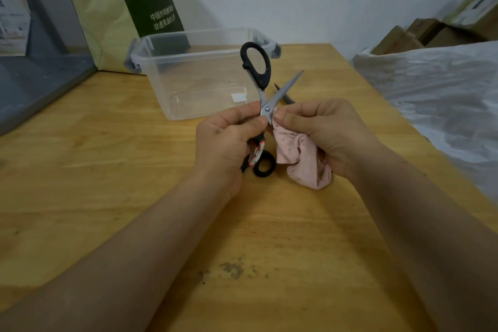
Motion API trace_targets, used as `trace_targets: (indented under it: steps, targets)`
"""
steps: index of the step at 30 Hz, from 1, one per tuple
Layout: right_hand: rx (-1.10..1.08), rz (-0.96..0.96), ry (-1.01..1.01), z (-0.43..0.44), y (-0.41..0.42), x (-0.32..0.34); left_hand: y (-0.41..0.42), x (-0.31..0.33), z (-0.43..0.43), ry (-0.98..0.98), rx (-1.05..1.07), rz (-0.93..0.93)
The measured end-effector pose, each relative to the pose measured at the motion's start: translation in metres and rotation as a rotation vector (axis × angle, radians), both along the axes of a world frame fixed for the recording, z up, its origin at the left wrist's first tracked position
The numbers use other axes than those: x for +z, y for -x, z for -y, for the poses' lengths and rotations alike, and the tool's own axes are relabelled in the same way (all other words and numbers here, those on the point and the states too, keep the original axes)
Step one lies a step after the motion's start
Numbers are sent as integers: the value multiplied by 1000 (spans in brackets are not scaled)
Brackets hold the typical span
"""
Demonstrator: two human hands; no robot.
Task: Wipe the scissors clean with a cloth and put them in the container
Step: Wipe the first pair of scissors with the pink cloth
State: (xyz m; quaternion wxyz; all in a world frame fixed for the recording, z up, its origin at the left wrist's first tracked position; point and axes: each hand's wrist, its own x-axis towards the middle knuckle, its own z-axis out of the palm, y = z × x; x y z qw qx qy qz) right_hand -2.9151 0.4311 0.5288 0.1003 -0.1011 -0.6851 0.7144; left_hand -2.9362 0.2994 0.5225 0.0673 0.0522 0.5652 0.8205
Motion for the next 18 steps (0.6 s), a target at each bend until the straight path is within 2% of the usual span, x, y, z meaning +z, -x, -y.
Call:
trace_targets:
  steps: [7, 10, 15, 18]
  targets:
    - [83, 63, 42, -4, -2, 7, -1, 1, 1, -16, -15, -13]
    - [38, 11, 10, -2, -3, 8, -2, 1, 0, -36, -35, -8]
    - [-15, -22, 126, 5, -3, 6, -3, 2, -1, -46, -43, 2]
    - [-27, -35, 58, 7, 0, 2, -5, 3, -1, -52, -10, 25]
